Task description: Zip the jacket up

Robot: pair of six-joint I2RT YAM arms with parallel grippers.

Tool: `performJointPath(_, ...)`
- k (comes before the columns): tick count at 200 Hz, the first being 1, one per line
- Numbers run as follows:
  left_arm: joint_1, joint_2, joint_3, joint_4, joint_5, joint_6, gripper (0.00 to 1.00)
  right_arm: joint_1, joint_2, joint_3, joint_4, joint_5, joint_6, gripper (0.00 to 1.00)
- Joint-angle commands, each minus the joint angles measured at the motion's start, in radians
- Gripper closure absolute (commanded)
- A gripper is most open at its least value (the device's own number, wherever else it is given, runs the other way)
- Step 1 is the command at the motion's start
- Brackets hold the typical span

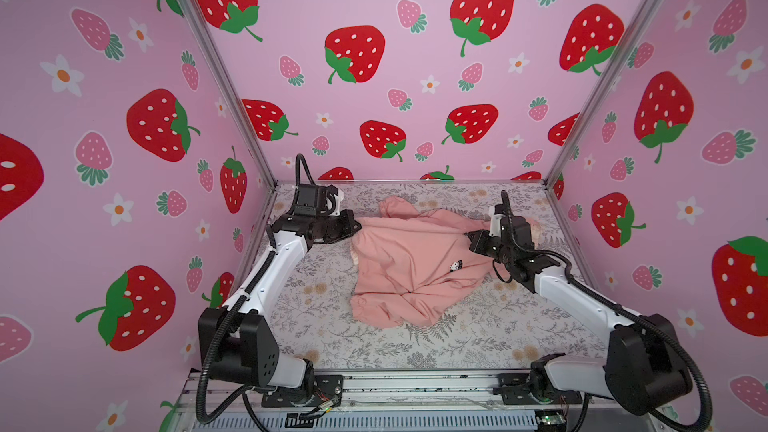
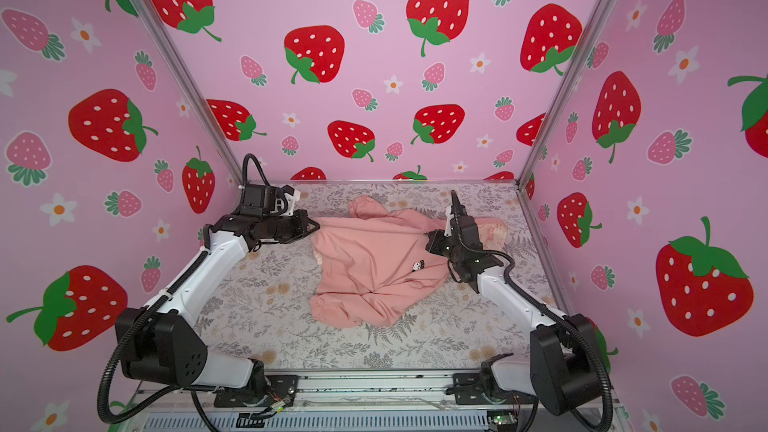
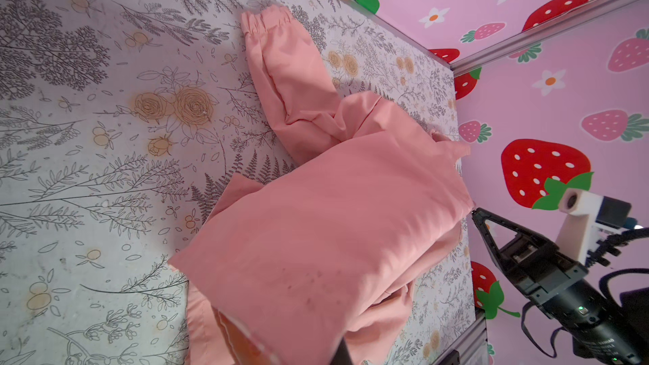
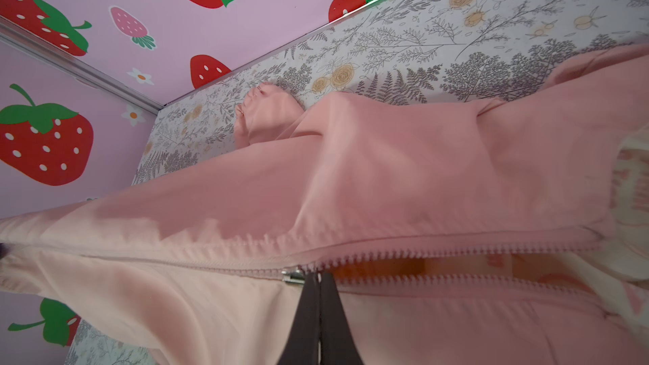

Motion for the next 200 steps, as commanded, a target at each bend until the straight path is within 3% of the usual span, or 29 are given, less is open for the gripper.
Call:
performJointPath(1,0.029,-0.008,0.059,-0.02,-0.068,0.004,1.0,-0.046,-0.025,0.037,-0.04,0.038,-0.022,1.0)
performJointPath(200,0.122,0.064,0.2,-0.07,-0.093,0.035,1.0,-0.293,-0.032,0.039,-0.089,-0.064,-0.039,1.0)
